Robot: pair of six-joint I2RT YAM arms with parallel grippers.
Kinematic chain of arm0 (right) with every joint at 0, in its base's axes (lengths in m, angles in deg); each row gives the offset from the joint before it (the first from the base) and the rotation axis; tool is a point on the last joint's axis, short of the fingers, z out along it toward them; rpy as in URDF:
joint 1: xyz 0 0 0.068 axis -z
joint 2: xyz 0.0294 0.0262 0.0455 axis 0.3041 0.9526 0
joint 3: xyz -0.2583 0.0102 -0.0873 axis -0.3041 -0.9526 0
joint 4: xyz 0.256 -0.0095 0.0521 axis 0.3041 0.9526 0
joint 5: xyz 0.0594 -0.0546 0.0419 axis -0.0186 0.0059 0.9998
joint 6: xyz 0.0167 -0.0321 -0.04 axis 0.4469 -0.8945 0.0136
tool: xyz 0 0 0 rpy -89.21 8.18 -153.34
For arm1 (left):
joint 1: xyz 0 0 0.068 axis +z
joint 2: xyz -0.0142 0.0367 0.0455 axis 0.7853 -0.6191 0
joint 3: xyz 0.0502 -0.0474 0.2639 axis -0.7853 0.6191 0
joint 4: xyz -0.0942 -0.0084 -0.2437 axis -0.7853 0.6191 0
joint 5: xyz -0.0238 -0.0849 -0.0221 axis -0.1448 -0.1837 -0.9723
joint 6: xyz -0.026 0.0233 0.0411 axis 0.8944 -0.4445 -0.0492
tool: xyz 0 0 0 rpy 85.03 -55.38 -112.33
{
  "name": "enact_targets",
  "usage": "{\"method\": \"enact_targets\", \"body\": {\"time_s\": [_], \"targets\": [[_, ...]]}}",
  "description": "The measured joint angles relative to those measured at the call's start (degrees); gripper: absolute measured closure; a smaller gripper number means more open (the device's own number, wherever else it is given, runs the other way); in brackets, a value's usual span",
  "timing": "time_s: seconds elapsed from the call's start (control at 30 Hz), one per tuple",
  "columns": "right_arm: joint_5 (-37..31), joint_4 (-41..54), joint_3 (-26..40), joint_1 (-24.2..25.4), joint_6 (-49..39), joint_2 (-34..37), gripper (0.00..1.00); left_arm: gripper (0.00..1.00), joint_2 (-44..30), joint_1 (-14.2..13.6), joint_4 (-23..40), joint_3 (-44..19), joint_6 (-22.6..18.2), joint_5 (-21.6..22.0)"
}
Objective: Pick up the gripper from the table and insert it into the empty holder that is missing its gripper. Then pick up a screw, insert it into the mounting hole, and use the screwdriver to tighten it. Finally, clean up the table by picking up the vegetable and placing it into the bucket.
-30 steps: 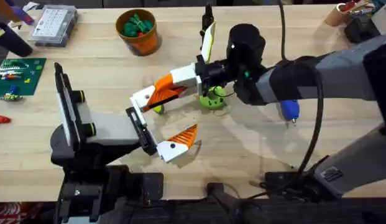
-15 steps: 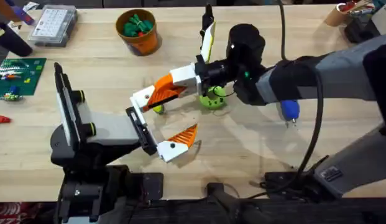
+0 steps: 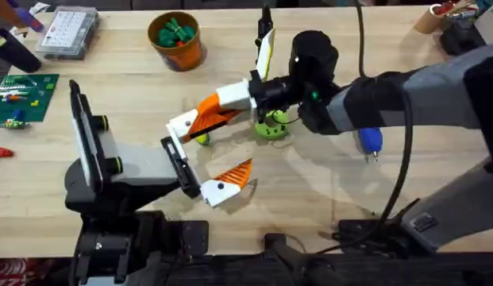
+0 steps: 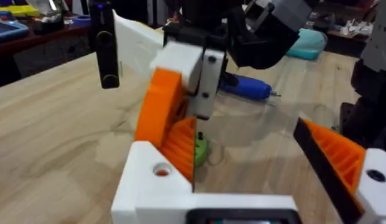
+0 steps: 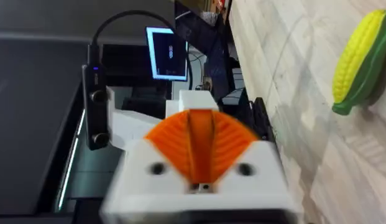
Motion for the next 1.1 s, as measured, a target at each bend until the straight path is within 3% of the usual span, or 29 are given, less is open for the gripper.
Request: {"method": "enact_targets", "body": {"time_s": [0.17,0.2,1.1], "targets": [[-0.56,-0.51,0.63,-0.81,-0.05,0.0,0.098,0.013,0.0,-0.31,0.22,-0.04,0.06,-1.15],[-0.56,-0.57,0.78,-0.93,-0.22,0.0,0.031,0.015,0.0,-0.35,0.24,-0.04,0.06,-1.33],[-1.46,-0.54,1.03,0.96,-1.53,0.0,0.005,0.015,0.0,-0.35,0.35,-0.04,0.06,-2.0]]}}
